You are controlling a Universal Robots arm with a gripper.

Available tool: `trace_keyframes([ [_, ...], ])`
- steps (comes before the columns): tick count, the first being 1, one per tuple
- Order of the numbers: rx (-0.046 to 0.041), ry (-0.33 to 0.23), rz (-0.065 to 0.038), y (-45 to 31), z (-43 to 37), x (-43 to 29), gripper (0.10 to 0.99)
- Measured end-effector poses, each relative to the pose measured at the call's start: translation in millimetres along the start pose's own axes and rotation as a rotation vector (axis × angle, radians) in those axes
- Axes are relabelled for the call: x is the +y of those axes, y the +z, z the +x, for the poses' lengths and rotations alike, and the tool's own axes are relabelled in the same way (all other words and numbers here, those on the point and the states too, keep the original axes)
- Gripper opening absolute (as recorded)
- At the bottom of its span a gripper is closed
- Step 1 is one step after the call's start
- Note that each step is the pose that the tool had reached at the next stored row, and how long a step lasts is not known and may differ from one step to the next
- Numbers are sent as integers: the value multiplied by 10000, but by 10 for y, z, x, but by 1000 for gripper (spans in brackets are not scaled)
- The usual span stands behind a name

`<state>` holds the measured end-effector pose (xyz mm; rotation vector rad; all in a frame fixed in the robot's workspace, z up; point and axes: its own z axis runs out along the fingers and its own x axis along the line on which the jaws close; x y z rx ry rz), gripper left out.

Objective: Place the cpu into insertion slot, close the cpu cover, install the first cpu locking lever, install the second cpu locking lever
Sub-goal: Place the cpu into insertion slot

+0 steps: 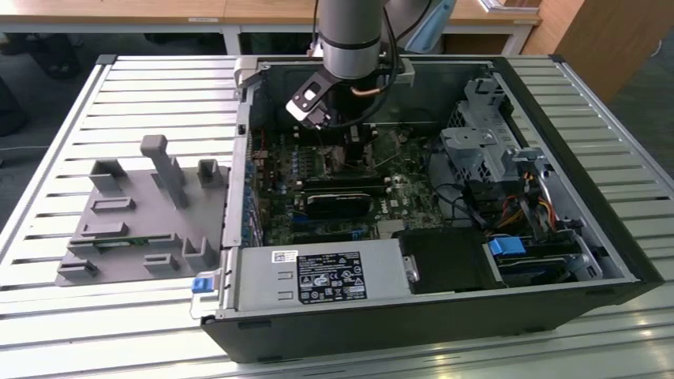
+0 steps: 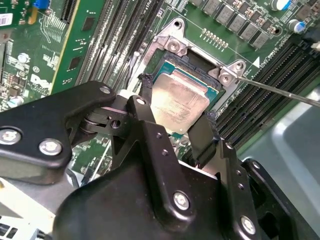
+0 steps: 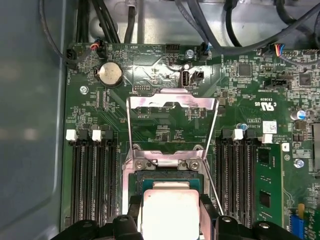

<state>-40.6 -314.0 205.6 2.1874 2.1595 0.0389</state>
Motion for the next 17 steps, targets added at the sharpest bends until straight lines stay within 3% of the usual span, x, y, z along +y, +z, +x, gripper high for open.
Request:
trace_keyframes([
  [17,-4,14,13,106,29,-7,537],
])
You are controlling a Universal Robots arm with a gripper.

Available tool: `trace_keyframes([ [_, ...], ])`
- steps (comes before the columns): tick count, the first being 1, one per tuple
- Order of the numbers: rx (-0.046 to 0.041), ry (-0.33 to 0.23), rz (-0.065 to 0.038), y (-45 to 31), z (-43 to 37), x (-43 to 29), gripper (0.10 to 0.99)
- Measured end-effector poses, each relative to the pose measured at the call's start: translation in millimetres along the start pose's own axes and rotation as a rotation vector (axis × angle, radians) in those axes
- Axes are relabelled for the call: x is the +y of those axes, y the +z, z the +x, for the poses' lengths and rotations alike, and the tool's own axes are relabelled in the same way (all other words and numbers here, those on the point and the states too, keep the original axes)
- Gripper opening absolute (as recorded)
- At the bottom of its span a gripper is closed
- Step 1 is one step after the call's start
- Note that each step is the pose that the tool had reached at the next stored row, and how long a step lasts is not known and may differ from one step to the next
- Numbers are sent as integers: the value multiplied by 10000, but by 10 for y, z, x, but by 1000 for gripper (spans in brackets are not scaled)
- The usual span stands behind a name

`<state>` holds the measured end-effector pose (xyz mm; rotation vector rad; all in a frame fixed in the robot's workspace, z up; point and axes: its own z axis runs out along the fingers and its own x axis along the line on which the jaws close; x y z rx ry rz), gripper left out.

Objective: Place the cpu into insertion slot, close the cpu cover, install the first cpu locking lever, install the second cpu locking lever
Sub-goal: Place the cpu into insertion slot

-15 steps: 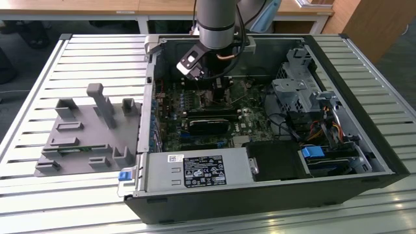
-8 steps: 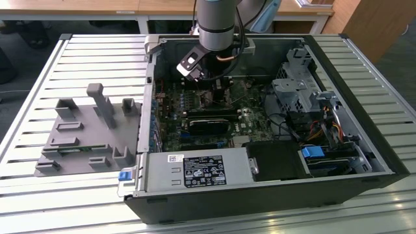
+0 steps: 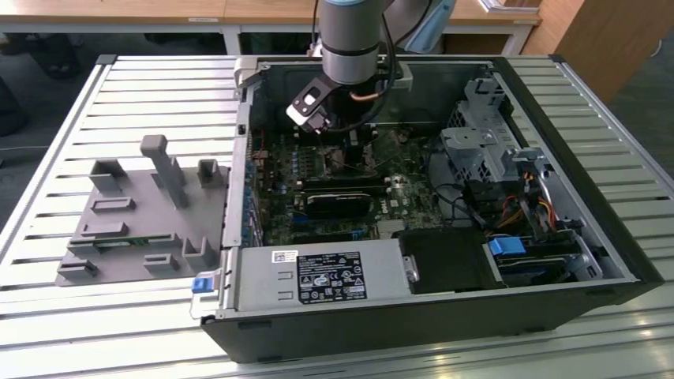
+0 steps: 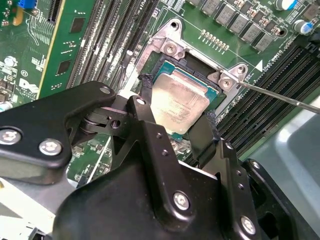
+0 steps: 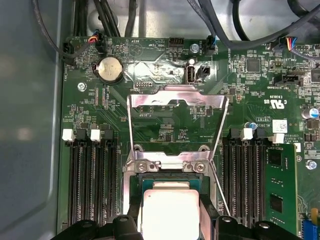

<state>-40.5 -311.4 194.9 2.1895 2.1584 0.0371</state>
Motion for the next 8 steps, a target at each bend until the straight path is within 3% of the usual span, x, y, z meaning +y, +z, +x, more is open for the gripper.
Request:
trace_keyframes([
  [8,-3,5,5,11,4,0,537],
])
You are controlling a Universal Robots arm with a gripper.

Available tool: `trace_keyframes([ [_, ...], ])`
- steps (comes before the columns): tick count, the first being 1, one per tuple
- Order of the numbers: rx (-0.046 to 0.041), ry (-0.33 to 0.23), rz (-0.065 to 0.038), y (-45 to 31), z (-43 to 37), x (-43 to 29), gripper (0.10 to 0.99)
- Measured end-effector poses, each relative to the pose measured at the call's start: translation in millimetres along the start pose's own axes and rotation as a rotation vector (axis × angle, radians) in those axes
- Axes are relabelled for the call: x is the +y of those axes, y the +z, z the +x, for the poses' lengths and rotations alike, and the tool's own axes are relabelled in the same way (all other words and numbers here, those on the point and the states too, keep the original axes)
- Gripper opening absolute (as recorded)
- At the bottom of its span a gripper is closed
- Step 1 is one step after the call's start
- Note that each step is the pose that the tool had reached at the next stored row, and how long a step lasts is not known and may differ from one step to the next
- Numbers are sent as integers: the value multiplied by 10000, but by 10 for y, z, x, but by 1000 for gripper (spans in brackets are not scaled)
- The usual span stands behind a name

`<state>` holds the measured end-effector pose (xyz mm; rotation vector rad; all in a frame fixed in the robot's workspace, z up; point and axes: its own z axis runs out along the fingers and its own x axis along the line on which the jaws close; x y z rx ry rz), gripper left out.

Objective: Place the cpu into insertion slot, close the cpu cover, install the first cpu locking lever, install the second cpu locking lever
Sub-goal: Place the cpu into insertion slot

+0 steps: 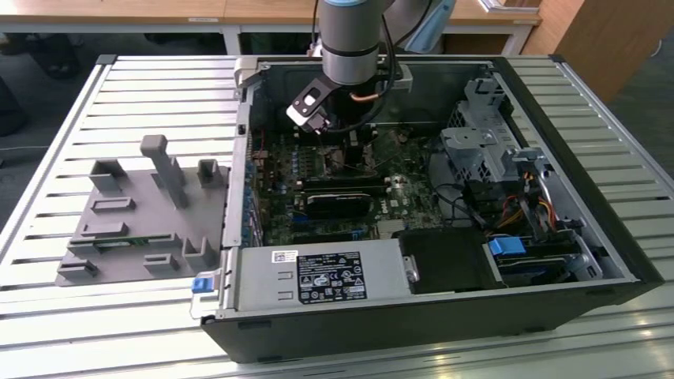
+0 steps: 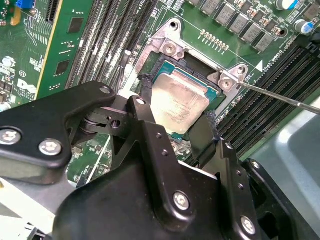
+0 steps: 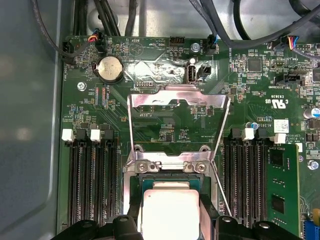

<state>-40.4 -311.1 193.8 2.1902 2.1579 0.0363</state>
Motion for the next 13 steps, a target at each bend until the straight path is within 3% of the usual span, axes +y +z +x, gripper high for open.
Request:
trace_keyframes([
  [6,0,1,0,0,0,1,549],
  [7,0,0,0,1,1,3,612],
  [13,0,1,-1,4,0,9,612],
])
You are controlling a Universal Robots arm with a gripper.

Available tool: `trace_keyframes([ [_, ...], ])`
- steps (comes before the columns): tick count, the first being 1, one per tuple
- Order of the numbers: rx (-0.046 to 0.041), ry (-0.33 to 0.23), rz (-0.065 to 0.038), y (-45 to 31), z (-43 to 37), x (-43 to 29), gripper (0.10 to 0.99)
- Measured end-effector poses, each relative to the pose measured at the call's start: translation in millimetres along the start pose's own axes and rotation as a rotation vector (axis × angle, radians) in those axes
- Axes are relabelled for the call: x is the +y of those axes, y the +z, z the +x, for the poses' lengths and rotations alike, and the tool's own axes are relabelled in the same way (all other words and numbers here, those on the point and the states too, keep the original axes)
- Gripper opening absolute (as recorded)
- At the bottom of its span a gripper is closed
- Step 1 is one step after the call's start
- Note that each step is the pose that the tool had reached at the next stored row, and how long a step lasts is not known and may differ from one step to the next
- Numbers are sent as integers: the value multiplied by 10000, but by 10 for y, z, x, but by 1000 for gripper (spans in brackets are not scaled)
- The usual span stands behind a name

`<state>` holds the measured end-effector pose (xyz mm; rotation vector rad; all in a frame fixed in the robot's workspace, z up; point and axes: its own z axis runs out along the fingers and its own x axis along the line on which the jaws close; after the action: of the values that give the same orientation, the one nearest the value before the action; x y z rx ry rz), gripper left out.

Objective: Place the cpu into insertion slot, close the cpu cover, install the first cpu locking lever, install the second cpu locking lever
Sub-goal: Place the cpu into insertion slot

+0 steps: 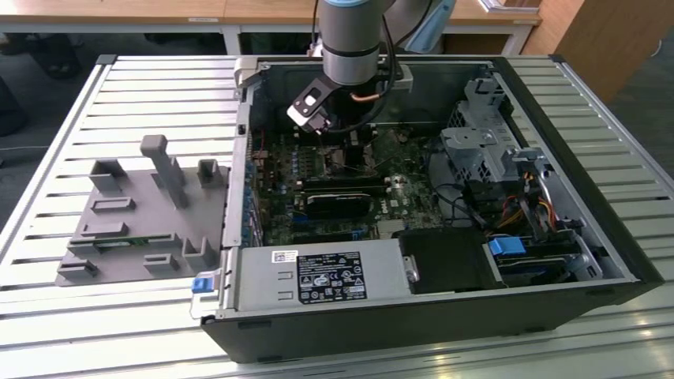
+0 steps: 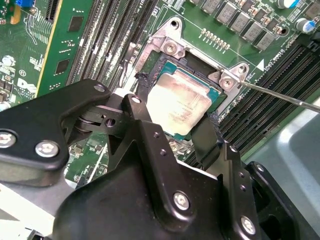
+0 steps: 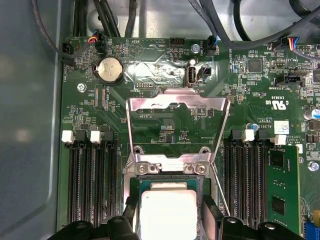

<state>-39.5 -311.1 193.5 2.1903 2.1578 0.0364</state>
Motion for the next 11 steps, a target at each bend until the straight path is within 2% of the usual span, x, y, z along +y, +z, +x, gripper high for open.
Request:
trace_keyframes([
  [11,1,-2,0,4,-24,1,612],
])
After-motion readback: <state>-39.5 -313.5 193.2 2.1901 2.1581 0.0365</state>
